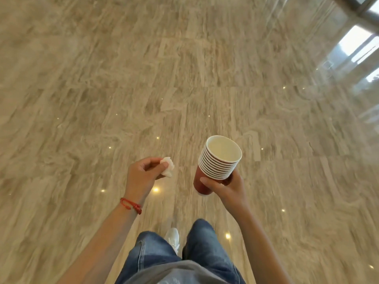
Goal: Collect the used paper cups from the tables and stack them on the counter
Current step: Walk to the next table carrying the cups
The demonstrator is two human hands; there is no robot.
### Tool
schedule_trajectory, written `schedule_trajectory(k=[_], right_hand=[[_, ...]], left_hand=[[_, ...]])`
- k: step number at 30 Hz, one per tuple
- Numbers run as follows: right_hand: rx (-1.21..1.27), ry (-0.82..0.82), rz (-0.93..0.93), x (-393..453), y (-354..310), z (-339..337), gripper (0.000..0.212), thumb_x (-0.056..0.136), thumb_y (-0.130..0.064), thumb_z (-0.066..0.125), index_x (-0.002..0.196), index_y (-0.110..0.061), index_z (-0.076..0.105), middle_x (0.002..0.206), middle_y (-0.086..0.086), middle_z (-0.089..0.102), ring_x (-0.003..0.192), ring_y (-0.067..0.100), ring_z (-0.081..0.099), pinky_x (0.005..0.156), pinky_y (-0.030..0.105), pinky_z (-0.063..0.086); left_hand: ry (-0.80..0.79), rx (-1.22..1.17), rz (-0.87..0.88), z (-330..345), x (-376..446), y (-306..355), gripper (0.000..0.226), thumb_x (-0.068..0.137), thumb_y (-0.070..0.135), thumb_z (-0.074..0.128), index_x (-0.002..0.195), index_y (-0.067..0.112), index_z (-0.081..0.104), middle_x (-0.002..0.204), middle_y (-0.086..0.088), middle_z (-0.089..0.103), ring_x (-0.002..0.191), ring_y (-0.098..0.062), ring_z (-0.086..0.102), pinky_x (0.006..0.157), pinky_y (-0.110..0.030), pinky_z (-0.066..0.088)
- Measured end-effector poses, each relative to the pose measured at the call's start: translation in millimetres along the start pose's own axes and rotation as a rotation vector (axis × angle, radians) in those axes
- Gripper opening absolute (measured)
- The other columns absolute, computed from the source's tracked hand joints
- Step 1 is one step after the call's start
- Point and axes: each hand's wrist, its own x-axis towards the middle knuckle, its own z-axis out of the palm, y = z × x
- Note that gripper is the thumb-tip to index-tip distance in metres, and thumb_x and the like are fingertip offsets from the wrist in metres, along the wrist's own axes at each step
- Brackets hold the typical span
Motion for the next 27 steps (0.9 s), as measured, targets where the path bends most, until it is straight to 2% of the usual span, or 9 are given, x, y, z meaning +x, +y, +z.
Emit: schedule_trajectory(k=[4,9,13,15,17,19,22,27], right_hand=[[0.017,0.013,0.046,93.8,-17.1,-5.7,0.066,0.05,-0.039,0.084,0.109,-0.024,0.059,0.098,-0.008,0.071,0.094,0.01,0.067,0.077,0.028,0.056],[0.04,0.001,0.023,237.6,-37.6,-18.3,0.064,0.052,-0.033,0.084,0.11,-0.021,0.059,0.098,-0.012,0.071,0.092,0.007,0.067,0.07,0.019,0.054],[0.029,-0.017,0.001,351.1,-80.0,-34.0,0.06,0.054,-0.03,0.084,0.109,-0.024,0.059,0.098,-0.011,0.071,0.093,0.007,0.067,0.072,0.022,0.054],[0.029,-0.01,-0.022,404.0,-101.9,-42.1,0.055,0.059,-0.022,0.086,0.107,-0.024,0.06,0.097,-0.011,0.072,0.092,0.007,0.067,0.072,0.021,0.054],[0.039,-0.011,-0.021,451.9,-121.4,-45.8,0.054,0.062,-0.018,0.085,0.109,-0.022,0.06,0.098,-0.007,0.072,0.094,0.009,0.067,0.078,0.027,0.054],[0.029,-0.021,-0.027,499.6,-133.7,-45.4,0.053,0.062,-0.019,0.084,0.108,-0.022,0.06,0.097,-0.007,0.072,0.093,0.009,0.067,0.079,0.028,0.054],[0.017,-0.052,-0.029,571.6,-147.2,-37.3,0.054,0.063,-0.018,0.084,0.111,-0.024,0.059,0.098,-0.011,0.071,0.093,0.007,0.067,0.074,0.02,0.055],[0.008,-0.057,-0.041,710.3,-173.3,-16.9,0.061,0.065,-0.011,0.084,0.119,-0.017,0.054,0.103,-0.004,0.069,0.096,0.005,0.065,0.076,0.018,0.053]], left_hand=[[0.007,-0.016,-0.043,34.4,87.0,25.2,0.014,0.077,0.002,0.07,0.076,0.016,0.071,0.067,0.003,0.073,0.064,-0.01,0.069,0.055,-0.015,0.052],[-0.011,-0.028,-0.036,90.4,207.9,56.9,0.012,0.078,0.002,0.069,0.078,0.014,0.072,0.069,0.002,0.074,0.066,-0.01,0.07,0.057,-0.018,0.055],[0.029,-0.063,-0.042,135.4,302.0,99.6,0.014,0.077,0.001,0.07,0.076,0.015,0.072,0.07,0.001,0.073,0.069,-0.012,0.069,0.059,-0.02,0.057],[0.015,-0.057,-0.028,153.9,347.4,123.2,0.014,0.077,0.001,0.07,0.076,0.015,0.073,0.072,-0.002,0.073,0.071,-0.014,0.069,0.06,-0.022,0.057],[0.012,-0.061,-0.019,168.9,390.3,143.6,0.018,0.077,0.0,0.069,0.073,0.017,0.073,0.07,-0.001,0.073,0.068,-0.012,0.069,0.059,-0.022,0.057],[0.019,-0.073,-0.02,181.3,434.3,159.3,0.021,0.077,0.0,0.069,0.07,0.02,0.073,0.069,0.0,0.074,0.067,-0.011,0.069,0.058,-0.021,0.057],[0.032,-0.078,-0.02,198.6,505.6,177.5,0.019,0.078,0.001,0.069,0.071,0.019,0.073,0.069,0.003,0.074,0.065,-0.009,0.069,0.057,-0.019,0.056],[0.027,-0.064,-0.012,226.7,643.8,210.3,0.016,0.077,0.003,0.07,0.072,0.018,0.072,0.067,0.002,0.073,0.064,-0.009,0.069,0.056,-0.018,0.055]])
